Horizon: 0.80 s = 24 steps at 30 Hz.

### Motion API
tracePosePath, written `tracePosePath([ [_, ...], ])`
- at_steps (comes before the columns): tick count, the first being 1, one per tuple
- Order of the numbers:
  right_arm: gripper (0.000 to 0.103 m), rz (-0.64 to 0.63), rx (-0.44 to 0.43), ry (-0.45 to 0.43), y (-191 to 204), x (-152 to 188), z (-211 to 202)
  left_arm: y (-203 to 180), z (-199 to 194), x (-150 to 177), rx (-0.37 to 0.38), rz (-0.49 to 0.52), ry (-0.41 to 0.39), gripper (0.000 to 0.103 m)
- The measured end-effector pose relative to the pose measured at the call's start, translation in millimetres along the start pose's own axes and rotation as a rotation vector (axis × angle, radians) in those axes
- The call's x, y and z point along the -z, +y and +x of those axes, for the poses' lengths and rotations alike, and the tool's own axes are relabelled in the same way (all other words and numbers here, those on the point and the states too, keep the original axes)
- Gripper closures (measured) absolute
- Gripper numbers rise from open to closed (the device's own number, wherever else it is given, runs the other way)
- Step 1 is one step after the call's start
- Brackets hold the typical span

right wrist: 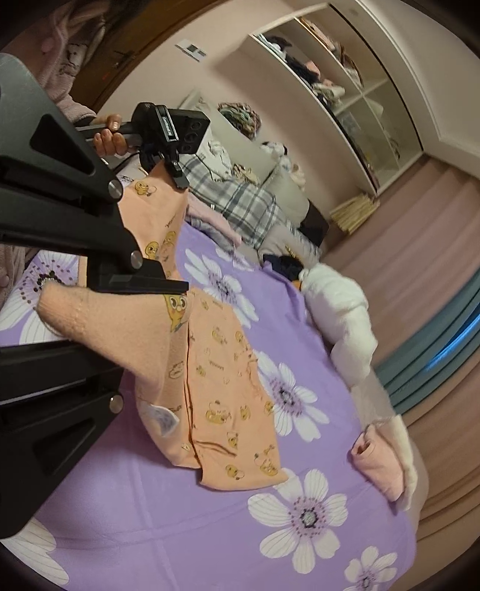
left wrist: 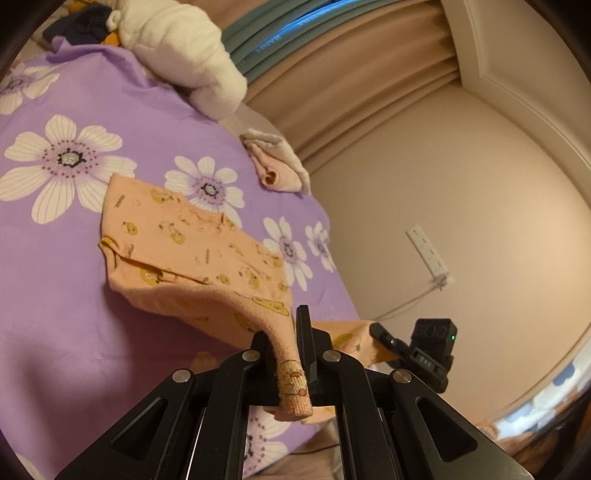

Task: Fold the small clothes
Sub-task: 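Carry the held hem over the shirt toward the collar with both grippers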

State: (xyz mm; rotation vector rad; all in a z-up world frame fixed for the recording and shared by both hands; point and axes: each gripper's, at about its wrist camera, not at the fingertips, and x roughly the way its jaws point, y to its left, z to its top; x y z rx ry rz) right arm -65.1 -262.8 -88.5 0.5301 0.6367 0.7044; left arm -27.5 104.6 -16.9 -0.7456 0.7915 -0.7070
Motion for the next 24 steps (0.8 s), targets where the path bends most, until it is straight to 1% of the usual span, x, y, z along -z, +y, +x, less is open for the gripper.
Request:
tracePosePath([
  [4,0.099,0.028,0.013,-0.009,-6.1,-3.7,5.9,8.5,-0.5,-4.8,-0.003,-0.025,-0.013,0.102],
  [12,0.098,0.054,0.032,-0.028,-12.0,-15.7,15.5,17.4,3.7,-17.2,-0.019,-0.042,-0.037,0.102],
  [17,0.098,0.072,0.061,-0.028,-19.5,-27.6,27.7,25.7,12.4,-30.6,-0.011,-0.059,-0.048,0.102],
  [24,0.098,0.093,0.112,-0.042,-35.8,-51.1,43.1,40.5,26.6,-54.7,-0.020,-0.083,-0.072,0.102],
])
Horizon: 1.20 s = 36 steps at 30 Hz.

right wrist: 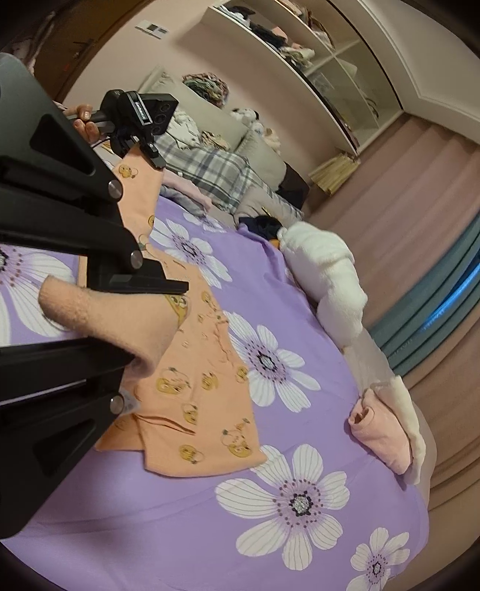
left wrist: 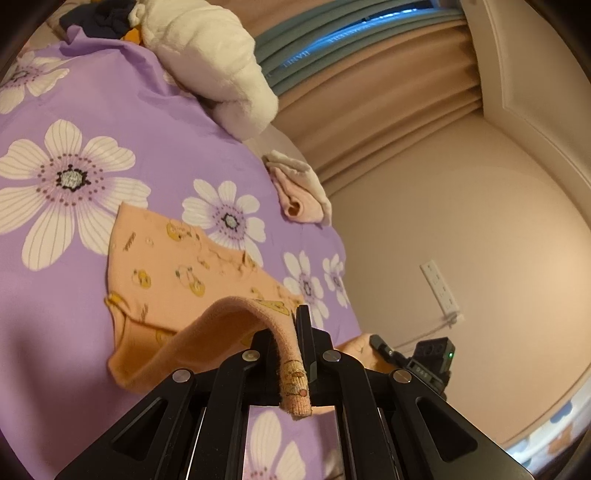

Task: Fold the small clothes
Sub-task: 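Carry the held hem over the shirt toward the collar with both grippers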

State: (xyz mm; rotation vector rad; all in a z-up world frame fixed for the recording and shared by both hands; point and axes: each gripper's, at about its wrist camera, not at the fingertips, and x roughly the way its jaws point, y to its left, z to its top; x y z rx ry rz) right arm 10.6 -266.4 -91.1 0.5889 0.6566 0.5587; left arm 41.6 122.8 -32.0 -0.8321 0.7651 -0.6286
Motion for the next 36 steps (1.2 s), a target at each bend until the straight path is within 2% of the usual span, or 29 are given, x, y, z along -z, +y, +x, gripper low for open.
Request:
tracePosePath([
  [8,0.098,0.051,0.051,0.027,-22.3,-28.2,38.9,26.1,28.0,-28.8,-0.012,-0.078,-0.009,0.102],
  [14,0.098,0.090,0.106,0.059,-42.1,-44.4,69.6,45.4,54.2,-46.7,-0.066,-0.117,0.015,0.102],
  [20,0.098,0.147,0.155,0.086,-64.9,-57.0,90.3,68.4,85.5,-62.2,-0.107,-0.175,0.063,0.102],
  [24,0.097,0.191,0.192,0.140,-80.4,-59.4,103.9,83.3,107.0,-66.5,-0.164,-0.207,0.116,0.102],
  [28,0.096,0.287,0.217,0.221,-101.9,-61.3,121.2,106.0,124.8,-72.0,-0.205,-0.315,0.163,0.102],
  [31,0.089,0.379,0.249,0.293,-118.6,-64.5,133.5,119.2,128.2,-77.2,-0.220,-0.407,0.165,0.102],
  [32,0.079,0.406,0.257,0.316,-123.8,-65.8,137.4,122.7,129.0,-79.2,-0.224,-0.439,0.160,0.102],
  [33,0.073,0.440,0.259,0.328,-128.6,-66.5,139.0,127.2,128.8,-80.9,-0.219,-0.479,0.154,0.097],
  [34,0.072,0.508,0.241,0.340,-137.6,-68.2,140.8,136.8,129.1,-82.9,-0.186,-0.552,0.145,0.078],
  [35,0.072,0.553,0.218,0.335,-143.1,-69.9,140.9,140.9,129.1,-85.3,-0.171,-0.591,0.132,0.066],
  [36,0.072,0.583,0.202,0.321,-146.1,-71.5,139.6,145.8,126.9,-87.9,-0.168,-0.629,0.105,0.046],
])
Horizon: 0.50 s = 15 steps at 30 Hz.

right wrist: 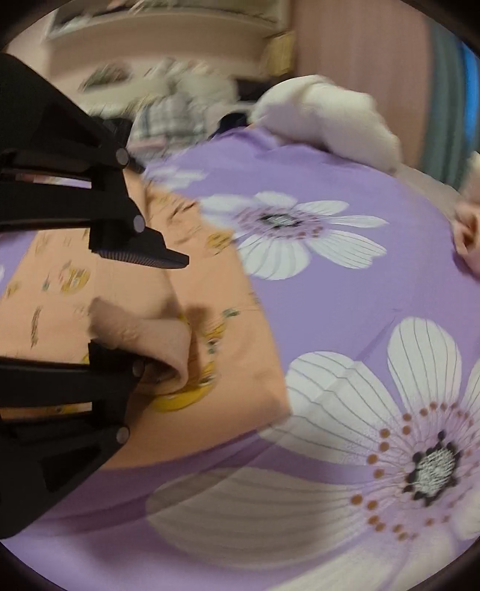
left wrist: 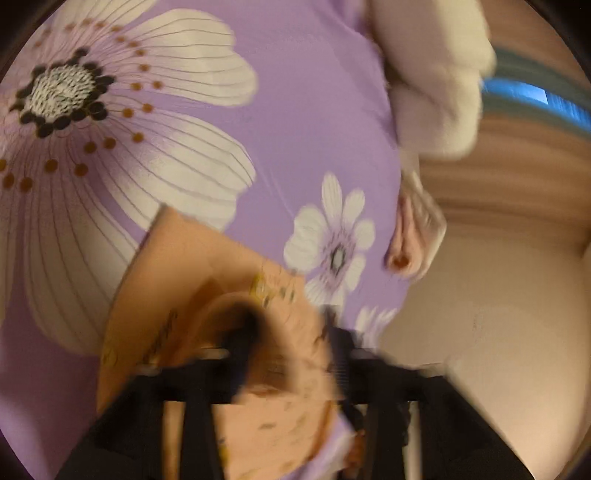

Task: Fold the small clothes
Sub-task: 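Carry the held hem over the shirt toward the collar with both grippers, then open both grippers and release the hem onto the shirt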

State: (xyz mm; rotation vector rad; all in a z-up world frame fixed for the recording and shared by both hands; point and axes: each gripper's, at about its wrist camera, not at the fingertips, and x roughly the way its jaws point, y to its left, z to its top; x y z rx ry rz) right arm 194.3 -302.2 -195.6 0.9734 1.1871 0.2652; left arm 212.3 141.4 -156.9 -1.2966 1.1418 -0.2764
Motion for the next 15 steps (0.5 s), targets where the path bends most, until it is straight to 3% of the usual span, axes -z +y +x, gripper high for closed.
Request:
tracePosePath([
  [1,0.071,0.026,-0.032,-0.022,-1.8,-4.9,-3.5,1.9,-1.5,-5.4,0.006,-0.027,-0.028,0.039],
  [4,0.063,0.058,-0.109,-0.115,-4.2,-16.3,-18.2,3.2,-3.5,-18.6,0.046,-0.068,-0.074,0.040],
  [9,0.059,0.041,-0.119,-0.239,-8.1,-18.8,-46.4,2.5,-17.3,-25.8,0.078,-0.055,-0.147,0.040],
  [15,0.059,-0.173,-0.045,-0.266,0.1,19.9,-79.8,-0.5,-22.9,3.0,-0.102,0.126,-0.110,0.039],
])
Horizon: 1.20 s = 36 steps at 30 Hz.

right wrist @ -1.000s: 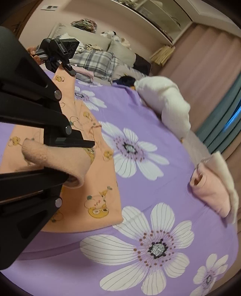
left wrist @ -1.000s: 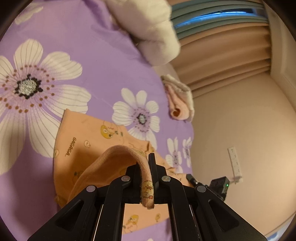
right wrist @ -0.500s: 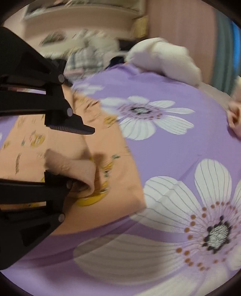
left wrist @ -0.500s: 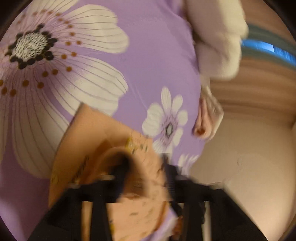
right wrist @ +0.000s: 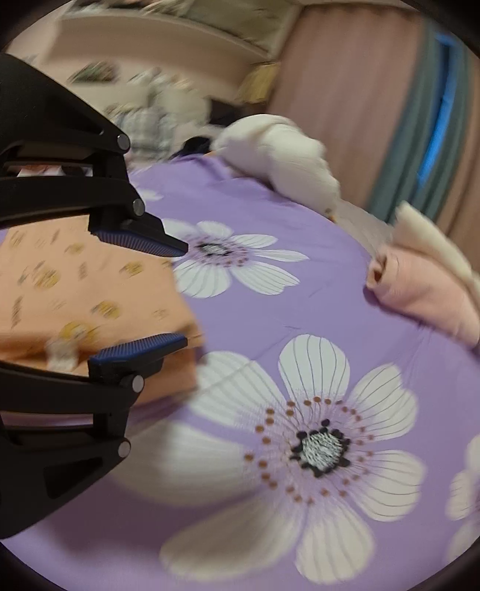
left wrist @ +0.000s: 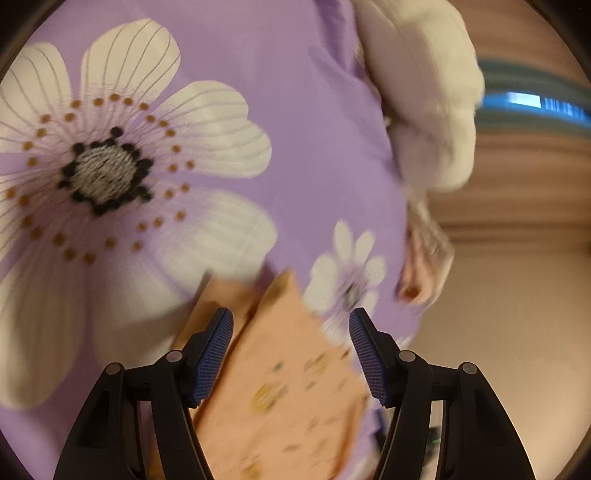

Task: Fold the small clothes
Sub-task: 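Open both grippers and release the hem onto the shirt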

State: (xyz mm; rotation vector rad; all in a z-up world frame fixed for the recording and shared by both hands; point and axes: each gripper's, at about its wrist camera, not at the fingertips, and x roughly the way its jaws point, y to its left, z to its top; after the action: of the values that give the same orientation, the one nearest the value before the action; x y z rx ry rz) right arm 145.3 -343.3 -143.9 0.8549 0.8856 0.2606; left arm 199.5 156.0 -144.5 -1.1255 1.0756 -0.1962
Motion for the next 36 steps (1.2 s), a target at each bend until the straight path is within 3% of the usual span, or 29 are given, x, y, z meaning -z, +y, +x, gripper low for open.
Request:
tracePosePath([
  [5,0.060,-0.167,0.036,0.018,3.7,38.9,-35.6,-14.4,-10.7,45.7,-0.088,0.226,0.045,0.039],
  [9,0.074,-0.312,0.150,0.016,9.2,77.9,-54.5,-25.5,-23.4,86.9,-0.116,0.382,0.070,0.039],
  [12,0.078,-0.446,0.249,0.032,15.4,110.0,-58.6,-28.6,-28.9,116.2,-0.120,0.462,0.084,0.039],
  [16,0.078,-0.525,0.262,0.059,14.4,138.4,-47.2,-33.8,-22.6,139.5,-0.178,0.546,0.094,0.039],
  [20,0.079,-0.590,0.327,0.074,15.0,154.4,-31.8,-31.5,-14.5,148.2,-0.221,0.565,0.101,0.039],
  [22,0.084,-0.620,0.353,0.081,15.3,159.1,-27.0,-28.2,-8.8,147.3,-0.251,0.560,0.101,0.039],
  [24,0.095,-0.618,0.388,0.086,12.2,158.6,-22.9,-24.6,-8.3,148.2,-0.262,0.548,0.103,0.039],
  [36,0.097,-0.603,0.420,0.036,5.5,155.3,-42.6,-19.6,-9.2,152.7,-0.298,0.543,0.095,0.039],
])
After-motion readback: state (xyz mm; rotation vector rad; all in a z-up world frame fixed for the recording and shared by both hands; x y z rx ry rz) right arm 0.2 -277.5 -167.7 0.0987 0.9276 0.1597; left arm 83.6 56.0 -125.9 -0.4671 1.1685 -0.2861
